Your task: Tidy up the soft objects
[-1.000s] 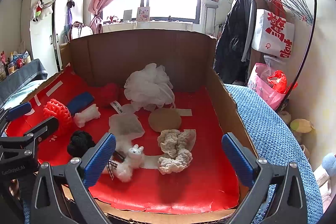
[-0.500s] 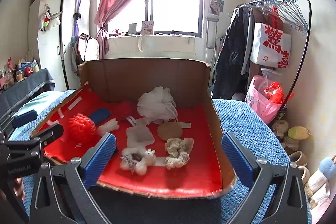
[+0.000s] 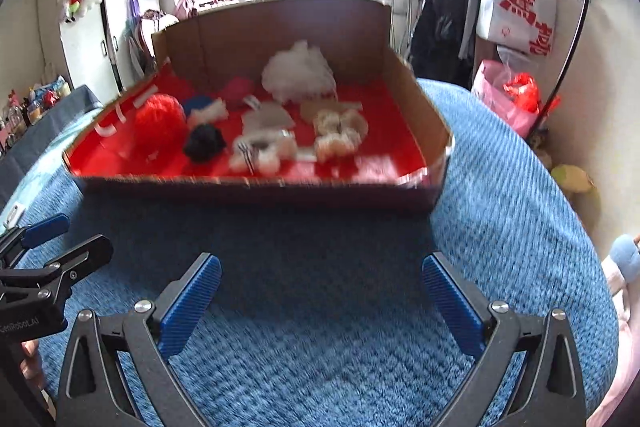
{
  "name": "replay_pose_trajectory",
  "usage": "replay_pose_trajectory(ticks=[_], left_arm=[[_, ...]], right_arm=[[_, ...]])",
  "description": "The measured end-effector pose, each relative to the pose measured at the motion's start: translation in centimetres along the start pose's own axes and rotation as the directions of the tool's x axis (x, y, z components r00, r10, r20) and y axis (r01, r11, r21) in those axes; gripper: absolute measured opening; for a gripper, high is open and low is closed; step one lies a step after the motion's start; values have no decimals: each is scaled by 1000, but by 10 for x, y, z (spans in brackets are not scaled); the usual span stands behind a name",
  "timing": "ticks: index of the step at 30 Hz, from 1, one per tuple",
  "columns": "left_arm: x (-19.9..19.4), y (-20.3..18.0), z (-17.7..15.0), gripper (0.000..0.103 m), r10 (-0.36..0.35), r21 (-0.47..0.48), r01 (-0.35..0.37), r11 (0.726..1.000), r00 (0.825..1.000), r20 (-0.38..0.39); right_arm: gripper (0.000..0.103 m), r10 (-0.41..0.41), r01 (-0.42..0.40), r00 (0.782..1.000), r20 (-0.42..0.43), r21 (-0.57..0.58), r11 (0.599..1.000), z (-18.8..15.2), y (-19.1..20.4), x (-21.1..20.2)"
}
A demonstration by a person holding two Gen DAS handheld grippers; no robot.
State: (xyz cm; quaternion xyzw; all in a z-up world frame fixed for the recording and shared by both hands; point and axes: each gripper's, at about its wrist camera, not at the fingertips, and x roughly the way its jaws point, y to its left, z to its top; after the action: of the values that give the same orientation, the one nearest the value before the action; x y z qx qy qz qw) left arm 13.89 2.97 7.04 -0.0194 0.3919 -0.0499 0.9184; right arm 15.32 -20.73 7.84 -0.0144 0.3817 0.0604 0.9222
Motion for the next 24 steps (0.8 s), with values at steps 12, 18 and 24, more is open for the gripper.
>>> replay_pose_trajectory(ticks=[12, 18, 24], left_arm=[[28, -6, -3, 100, 85, 27, -82, 996, 992, -91], [34, -9, 0, 103, 101, 36, -98, 995, 989, -106], [36, -8, 1, 103, 104, 32, -101, 994, 989, -106]], right_arm=[[103, -43, 45, 992, -114, 10, 999, -15, -2, 25], [103, -43, 46, 991, -128, 20, 999, -15, -2, 29], [103, -46, 50, 990, -131, 23, 999, -13, -3, 31]])
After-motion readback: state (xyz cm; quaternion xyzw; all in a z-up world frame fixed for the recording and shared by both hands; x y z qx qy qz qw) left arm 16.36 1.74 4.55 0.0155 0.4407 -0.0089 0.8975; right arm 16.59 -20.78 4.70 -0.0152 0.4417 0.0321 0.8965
